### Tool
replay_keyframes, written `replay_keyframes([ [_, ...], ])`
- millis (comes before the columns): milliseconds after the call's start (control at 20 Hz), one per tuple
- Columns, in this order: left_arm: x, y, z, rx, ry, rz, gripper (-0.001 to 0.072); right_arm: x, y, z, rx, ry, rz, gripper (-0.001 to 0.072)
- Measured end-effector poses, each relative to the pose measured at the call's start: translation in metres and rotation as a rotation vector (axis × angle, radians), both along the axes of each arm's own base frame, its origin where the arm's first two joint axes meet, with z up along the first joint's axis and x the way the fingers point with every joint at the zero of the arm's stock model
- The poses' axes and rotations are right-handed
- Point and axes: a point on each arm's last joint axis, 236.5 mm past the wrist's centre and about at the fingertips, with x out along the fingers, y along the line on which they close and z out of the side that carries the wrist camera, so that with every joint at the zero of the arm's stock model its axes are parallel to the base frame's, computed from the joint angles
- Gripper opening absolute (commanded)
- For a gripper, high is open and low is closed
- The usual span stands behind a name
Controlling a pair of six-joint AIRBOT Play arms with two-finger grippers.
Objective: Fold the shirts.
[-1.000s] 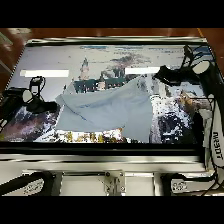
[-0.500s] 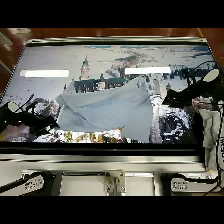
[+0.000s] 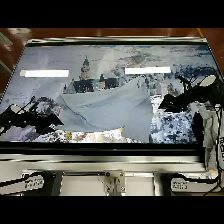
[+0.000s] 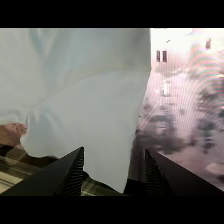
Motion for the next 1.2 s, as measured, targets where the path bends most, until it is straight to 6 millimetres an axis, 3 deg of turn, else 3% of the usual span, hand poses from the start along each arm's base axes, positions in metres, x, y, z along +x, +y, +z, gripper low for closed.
replay_keyframes([
  [50, 0.001, -0.001, -0.002, -0.006, 0.001, 0.007, 0.0413, 0.0, 0.0, 0.0, 0.001, 0.001, 0.0, 0.0514],
  [150, 0.009, -0.005, -0.006, -0.019, -0.013, 0.029, 0.0372, -0.001, 0.001, 0.0, 0.005, 0.004, -0.005, 0.0514],
  [200, 0.014, -0.007, -0.006, -0.031, -0.026, 0.049, 0.0305, 0.0, 0.001, 0.0, 0.007, 0.005, -0.008, 0.0514],
  [300, 0.022, -0.01, -0.01, -0.045, -0.038, 0.077, 0.0036, -0.001, 0.002, 0.0, 0.008, 0.012, -0.016, 0.0514],
  [600, 0.021, -0.021, -0.012, -0.091, -0.028, 0.065, 0.0038, 0.0, -0.004, -0.011, -0.019, 0.015, -0.047, 0.0513],
  [900, 0.018, -0.026, -0.001, -0.103, -0.058, 0.004, 0.0038, 0.0, 0.002, -0.052, 0.018, 0.061, -0.113, 0.0513],
  [1200, 0.023, -0.026, 0.016, -0.091, -0.116, -0.014, 0.0038, 0.017, 0.02, -0.089, 0.11, 0.089, -0.204, 0.0514],
])
